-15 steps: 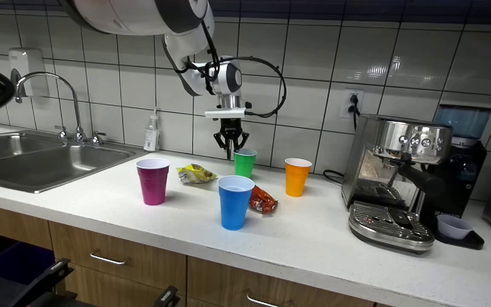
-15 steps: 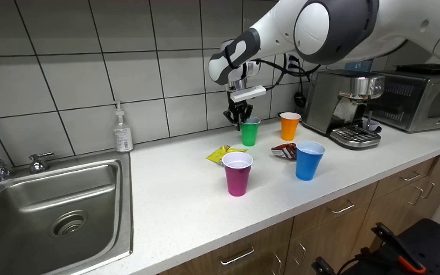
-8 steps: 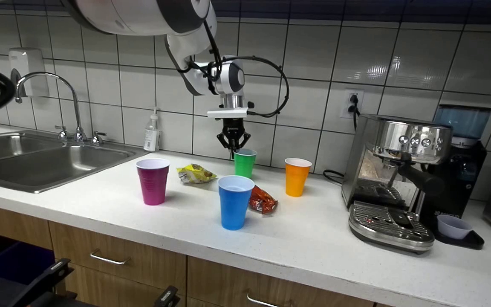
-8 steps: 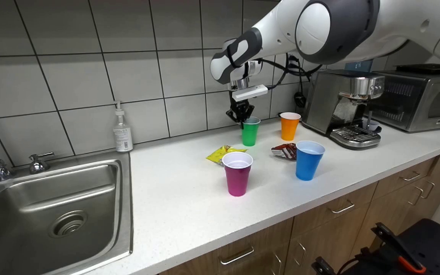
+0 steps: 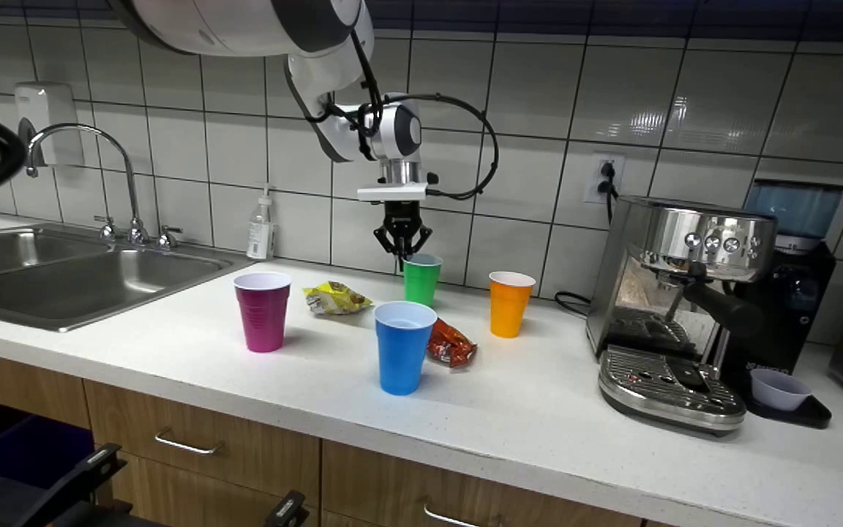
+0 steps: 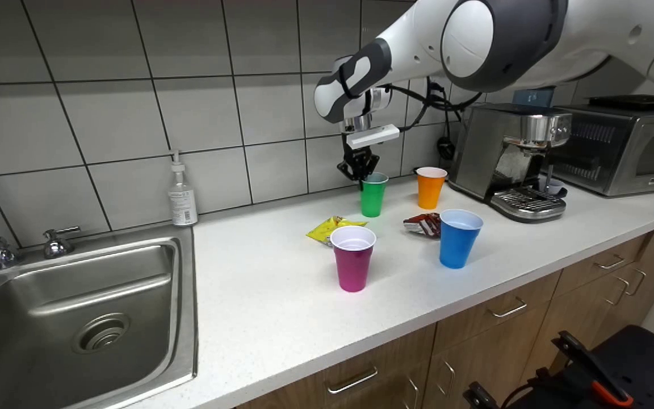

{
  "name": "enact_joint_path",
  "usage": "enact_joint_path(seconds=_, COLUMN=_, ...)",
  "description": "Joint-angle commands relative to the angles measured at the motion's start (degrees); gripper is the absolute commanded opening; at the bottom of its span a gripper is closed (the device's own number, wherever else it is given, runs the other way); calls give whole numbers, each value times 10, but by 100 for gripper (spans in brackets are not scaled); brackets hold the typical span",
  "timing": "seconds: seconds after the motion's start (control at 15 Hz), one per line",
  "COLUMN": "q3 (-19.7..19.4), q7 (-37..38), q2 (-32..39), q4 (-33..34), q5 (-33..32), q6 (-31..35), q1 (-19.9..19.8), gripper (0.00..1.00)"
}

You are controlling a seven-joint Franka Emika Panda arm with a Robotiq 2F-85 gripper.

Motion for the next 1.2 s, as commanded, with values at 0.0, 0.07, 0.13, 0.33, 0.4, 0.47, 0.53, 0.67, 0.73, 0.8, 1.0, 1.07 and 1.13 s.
enact_joint_path(seconds=0.0, q3=12, q7=-9, q2=-42, q4=-52, q5=9, q6=4, q1=-8, gripper=1)
enact_joint_path(seconds=0.07, q3=12, q7=-9, q2=-48, q4=-60, q5=9, q6=5, q1=-8, gripper=1)
enact_joint_path(seconds=0.13, q3=12, q7=-8, q2=-55, q4=-72, q5=8, q6=8, q1=-8, gripper=1)
enact_joint_path(seconds=0.33, q3=11, q7=-7, q2=-77, q4=-107, q5=8, q6=14, q1=-8, gripper=1)
enact_joint_path(seconds=0.4, q3=11, q7=-7, q2=-84, q4=-119, q5=8, q6=15, q1=-8, gripper=1)
enact_joint_path(seconds=0.47, q3=11, q7=-7, q2=-93, q4=-133, q5=8, q6=17, q1=-8, gripper=1)
enact_joint_path(seconds=0.53, q3=11, q7=-7, q2=-102, q4=-148, q5=7, q6=20, q1=-8, gripper=1)
enact_joint_path(seconds=0.67, q3=12, q7=-6, q2=-119, q4=-175, q5=7, q6=26, q1=-7, gripper=1)
enact_joint_path(seconds=0.73, q3=12, q7=-6, q2=-128, q4=-191, q5=7, q6=30, q1=-7, gripper=1)
enact_joint_path(seconds=0.8, q3=12, q7=-6, q2=-137, q4=-205, q5=7, q6=32, q1=-7, gripper=1)
enact_joint_path(seconds=1.0, q3=13, q7=-7, q2=-165, q4=-250, q5=6, q6=43, q1=-7, gripper=1)
enact_joint_path(seconds=1.07, q3=13, q7=-8, q2=-174, q4=-265, q5=5, q6=47, q1=-6, gripper=1)
enact_joint_path(seconds=1.13, q3=14, q7=-8, q2=-182, q4=-279, q5=5, q6=52, q1=-6, gripper=1)
